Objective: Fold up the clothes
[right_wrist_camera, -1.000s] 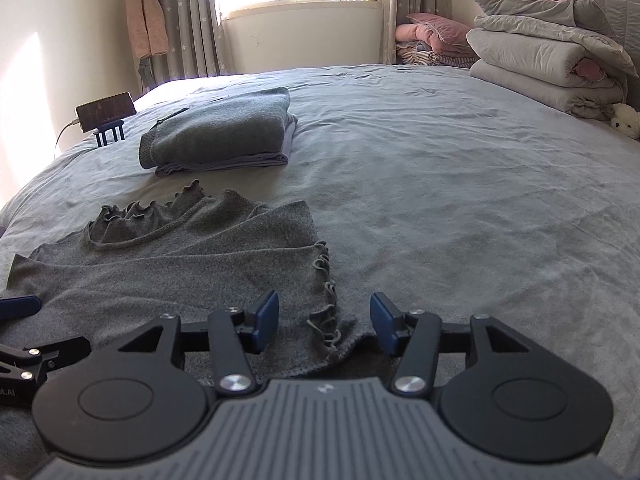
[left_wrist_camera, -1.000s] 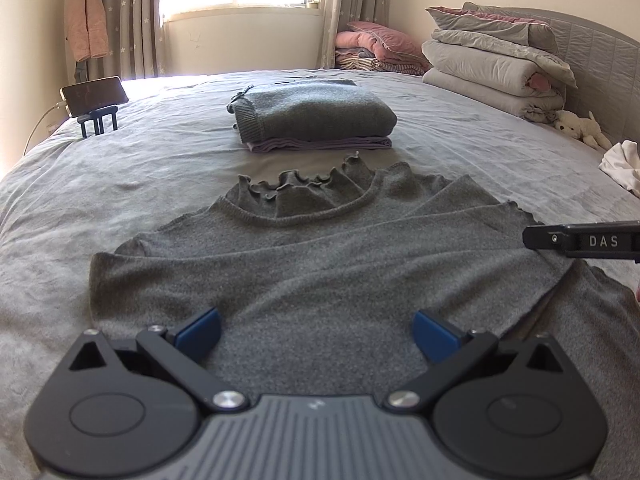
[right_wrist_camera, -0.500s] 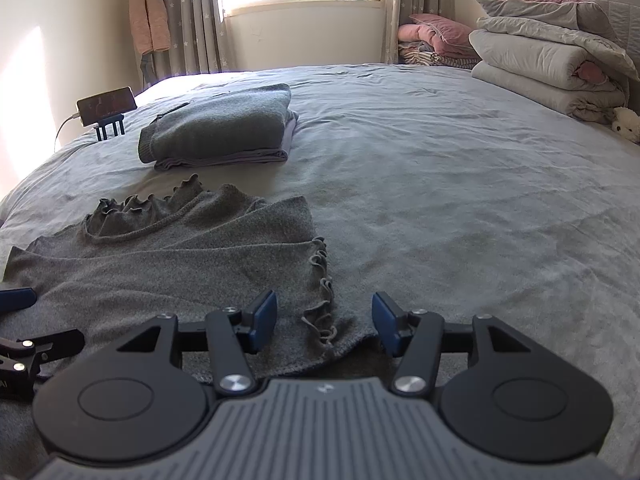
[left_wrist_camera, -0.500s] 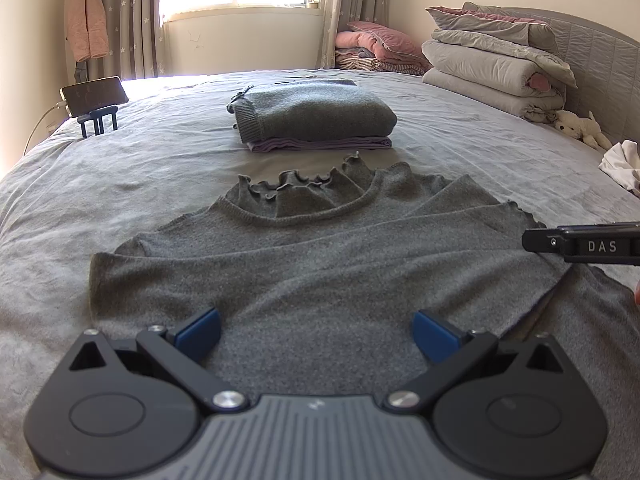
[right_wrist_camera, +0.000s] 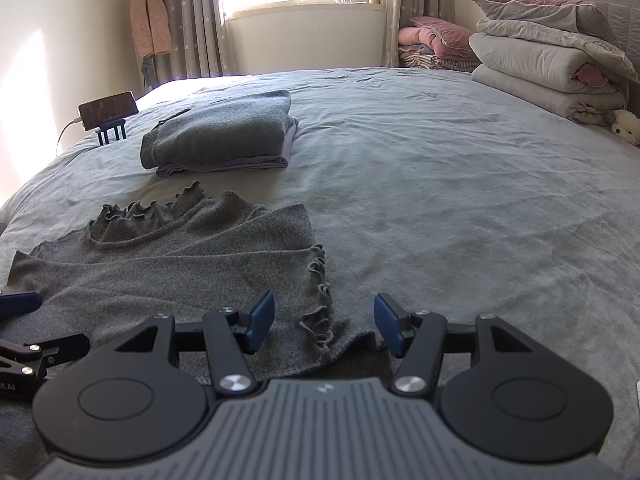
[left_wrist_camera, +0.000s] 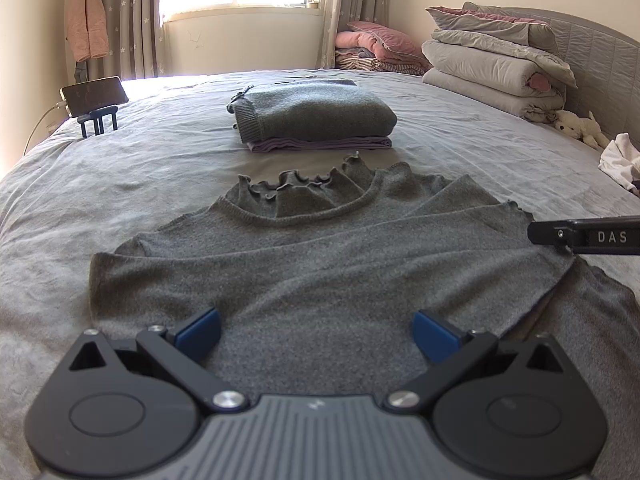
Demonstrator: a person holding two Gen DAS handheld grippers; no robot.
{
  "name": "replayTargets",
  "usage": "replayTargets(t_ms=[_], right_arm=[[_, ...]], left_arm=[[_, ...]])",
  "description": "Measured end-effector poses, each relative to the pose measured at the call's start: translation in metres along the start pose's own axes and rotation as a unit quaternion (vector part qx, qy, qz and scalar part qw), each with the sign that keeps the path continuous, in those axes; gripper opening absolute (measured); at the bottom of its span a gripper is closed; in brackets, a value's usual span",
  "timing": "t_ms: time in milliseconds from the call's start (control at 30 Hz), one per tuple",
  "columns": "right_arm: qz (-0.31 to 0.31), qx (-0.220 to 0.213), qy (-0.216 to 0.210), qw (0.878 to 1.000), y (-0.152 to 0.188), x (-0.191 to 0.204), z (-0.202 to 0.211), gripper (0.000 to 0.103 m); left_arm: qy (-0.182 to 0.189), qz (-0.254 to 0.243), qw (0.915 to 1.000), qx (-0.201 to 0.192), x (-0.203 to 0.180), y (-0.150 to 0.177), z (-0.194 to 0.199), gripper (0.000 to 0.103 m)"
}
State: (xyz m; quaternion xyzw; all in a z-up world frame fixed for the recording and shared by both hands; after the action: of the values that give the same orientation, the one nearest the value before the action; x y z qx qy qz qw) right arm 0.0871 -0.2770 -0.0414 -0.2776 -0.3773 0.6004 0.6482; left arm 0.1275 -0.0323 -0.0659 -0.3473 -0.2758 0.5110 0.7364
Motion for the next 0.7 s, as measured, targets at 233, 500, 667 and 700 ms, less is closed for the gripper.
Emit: replayTargets(t_ms=[233, 500, 667, 700], right_arm=[[-0.036, -0.009, -0.026, 0.999, -0.012, -0.008, 0.016, 0.071], [-0.098, -0.004, -0.078, 0.992, -0.025, -0.015, 0.035, 0.074], [-0.105, 0.01, -0.088, 0.99, -0.014, -0.016, 0.055, 0.077], [-0.105, 0.014, -0.088, 0.991, -0.01, -0.017, 0.058, 0.077]], left_arm=[[0.0, 0.0, 1.0, 0.0, 0.0, 0.0, 0.0, 0.103], [-0.001, -0.001, 1.0, 0.0, 0.0, 0.0, 0.0, 0.103], [-0.003, -0.004, 1.0, 0.0, -0.001, 0.0, 0.0, 0.103], [-0.003, -0.004, 1.0, 0.0, -0.001, 0.0, 0.0, 0.103]])
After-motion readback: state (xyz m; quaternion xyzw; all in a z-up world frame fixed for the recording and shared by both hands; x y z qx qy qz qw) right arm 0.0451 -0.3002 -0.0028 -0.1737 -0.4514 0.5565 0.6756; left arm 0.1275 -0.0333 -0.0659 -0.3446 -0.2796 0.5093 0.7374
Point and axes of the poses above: each gripper's, at about its wrist camera, not at the fingertips, and z roughly against the way its jaws point, x to its left, y to its underside, the point moved 4 cm from there along -z, roughly the way its jaws point, and after that the axes turned 8 degrees about -y, right-handed, at the moved point
